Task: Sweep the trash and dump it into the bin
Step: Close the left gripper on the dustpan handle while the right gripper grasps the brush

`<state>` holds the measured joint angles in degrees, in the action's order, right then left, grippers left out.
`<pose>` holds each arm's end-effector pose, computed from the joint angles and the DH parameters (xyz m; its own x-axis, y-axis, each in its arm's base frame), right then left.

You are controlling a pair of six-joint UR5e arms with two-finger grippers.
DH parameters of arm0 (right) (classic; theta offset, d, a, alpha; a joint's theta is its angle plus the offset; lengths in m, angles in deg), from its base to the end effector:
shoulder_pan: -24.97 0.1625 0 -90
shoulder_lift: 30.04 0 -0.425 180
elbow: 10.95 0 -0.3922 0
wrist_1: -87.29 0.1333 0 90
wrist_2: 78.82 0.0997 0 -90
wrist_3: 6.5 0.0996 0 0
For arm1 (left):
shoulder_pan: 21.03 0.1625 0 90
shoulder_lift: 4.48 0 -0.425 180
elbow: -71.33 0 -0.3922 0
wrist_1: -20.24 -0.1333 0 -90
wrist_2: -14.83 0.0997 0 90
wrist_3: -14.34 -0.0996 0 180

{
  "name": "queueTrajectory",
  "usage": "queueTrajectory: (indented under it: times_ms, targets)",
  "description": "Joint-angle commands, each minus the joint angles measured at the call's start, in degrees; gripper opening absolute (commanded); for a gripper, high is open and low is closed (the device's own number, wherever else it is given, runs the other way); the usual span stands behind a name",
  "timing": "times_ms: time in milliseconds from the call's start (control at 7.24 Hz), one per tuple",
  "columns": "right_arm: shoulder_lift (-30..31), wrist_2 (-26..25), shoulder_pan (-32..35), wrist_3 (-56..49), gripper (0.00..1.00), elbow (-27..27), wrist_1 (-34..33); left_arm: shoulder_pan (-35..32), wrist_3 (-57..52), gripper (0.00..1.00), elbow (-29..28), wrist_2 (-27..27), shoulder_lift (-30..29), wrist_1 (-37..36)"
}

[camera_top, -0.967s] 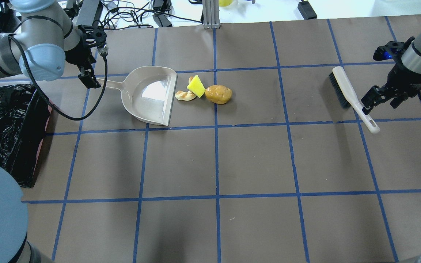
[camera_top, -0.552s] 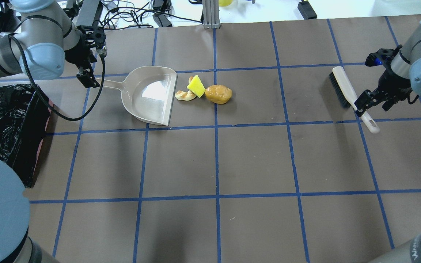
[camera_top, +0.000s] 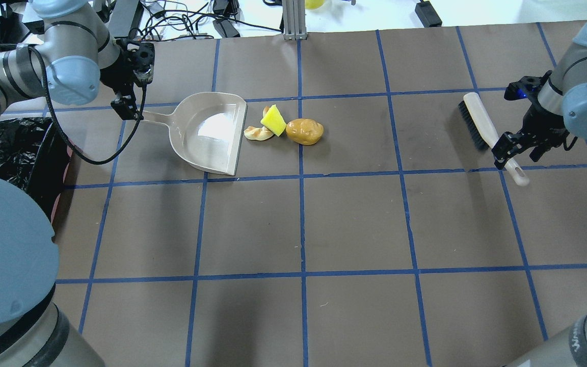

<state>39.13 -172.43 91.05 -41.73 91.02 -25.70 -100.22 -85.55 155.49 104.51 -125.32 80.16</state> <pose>-0.1118 -0.5653 0.2323 -0.9792 -0.1971 -0.0476 -0.2024 0.9635 0.1750 -0.0037 -0.6945 0.2713 -0.0153 0.9960 -0.0882 0.9998 0.0162 0.0097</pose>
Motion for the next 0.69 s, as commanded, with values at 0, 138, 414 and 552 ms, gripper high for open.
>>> queueTrajectory:
  times_ms: [0, 138, 414, 552]
  targets:
    - [-0.1, 0.0, 0.0, 0.3, 0.82, 0.1, 0.3, -0.1, -2.0, 0.96, -0.1, 0.7, -2.3, 1.3]
    - [-0.2, -0.1, 0.0, 0.4, 0.81, 0.3, 0.3, 0.0, -2.3, 0.96, -0.9, 1.0, -2.6, 3.1]
    - [-0.9, -0.1, 0.0, 0.4, 0.74, 0.3, 0.3, -0.2, -1.2, 0.95, 0.0, 1.2, -2.6, 3.2]
    - [-0.9, -0.1, 0.0, 0.4, 0.74, 0.3, 0.2, -0.2, -1.3, 0.89, 0.0, 1.2, -2.6, 3.1]
